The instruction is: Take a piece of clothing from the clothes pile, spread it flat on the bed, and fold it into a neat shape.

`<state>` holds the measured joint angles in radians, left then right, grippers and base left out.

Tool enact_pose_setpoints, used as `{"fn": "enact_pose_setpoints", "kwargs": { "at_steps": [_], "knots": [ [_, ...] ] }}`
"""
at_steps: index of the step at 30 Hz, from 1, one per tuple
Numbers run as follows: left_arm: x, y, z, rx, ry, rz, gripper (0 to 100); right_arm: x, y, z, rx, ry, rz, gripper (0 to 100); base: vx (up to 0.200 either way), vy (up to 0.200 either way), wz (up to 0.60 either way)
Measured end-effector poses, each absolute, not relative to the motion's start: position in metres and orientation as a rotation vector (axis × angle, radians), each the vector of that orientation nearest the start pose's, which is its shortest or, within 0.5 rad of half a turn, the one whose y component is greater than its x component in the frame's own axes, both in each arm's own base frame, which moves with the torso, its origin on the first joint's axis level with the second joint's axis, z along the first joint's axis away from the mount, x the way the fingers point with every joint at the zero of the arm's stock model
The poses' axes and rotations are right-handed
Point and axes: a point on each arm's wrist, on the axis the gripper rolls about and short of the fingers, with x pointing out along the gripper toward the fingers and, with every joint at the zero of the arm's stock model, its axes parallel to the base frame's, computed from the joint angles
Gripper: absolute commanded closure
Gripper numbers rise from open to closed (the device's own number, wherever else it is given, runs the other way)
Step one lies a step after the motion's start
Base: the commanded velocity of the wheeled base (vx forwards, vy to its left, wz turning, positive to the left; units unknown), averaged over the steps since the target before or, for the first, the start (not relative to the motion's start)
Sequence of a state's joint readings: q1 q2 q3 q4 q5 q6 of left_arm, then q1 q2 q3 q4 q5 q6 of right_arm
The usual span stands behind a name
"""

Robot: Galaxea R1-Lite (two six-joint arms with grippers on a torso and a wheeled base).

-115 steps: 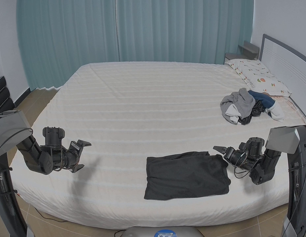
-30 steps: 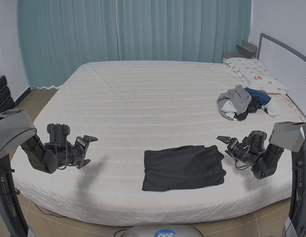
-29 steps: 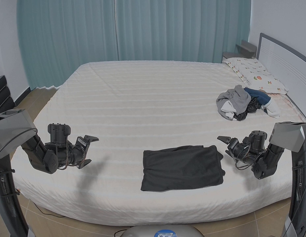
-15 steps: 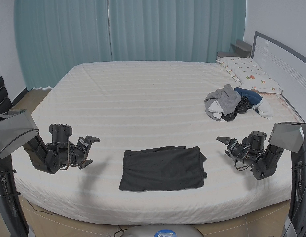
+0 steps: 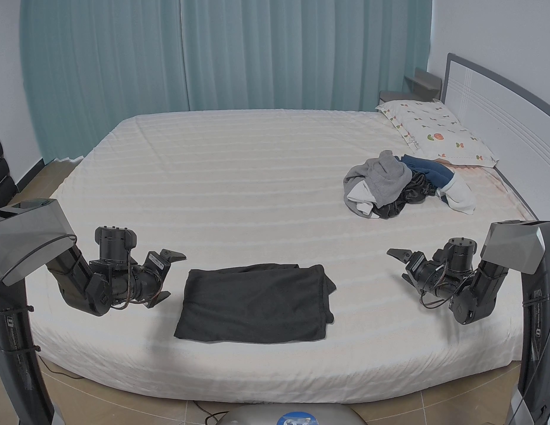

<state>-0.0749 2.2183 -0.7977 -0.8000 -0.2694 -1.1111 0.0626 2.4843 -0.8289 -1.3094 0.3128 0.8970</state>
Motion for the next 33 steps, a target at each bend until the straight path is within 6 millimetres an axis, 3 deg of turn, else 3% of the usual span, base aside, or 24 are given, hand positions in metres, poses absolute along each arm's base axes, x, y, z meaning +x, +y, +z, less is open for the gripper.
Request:
{"fn": "enact_pose_setpoints", "kwargs": {
  "at_steps": [9,18,33],
  "knots": [
    [0.359,-0.036,0.012,-0.953,0.757,-0.005,0,0.391,0.032,-0.033,0.918,0.497,0.191,0,0.000,0.000,0.00],
    [0.360,-0.037,-0.006,-0.664,0.742,-0.120,0,0.390,0.033,-0.033,0.916,0.496,0.188,0,0.000,0.000,0.00],
    [0.352,-0.066,-0.036,-0.593,0.734,-0.197,0,0.392,0.038,-0.033,0.911,0.493,0.197,0,0.000,0.000,0.00]
  ]
}}
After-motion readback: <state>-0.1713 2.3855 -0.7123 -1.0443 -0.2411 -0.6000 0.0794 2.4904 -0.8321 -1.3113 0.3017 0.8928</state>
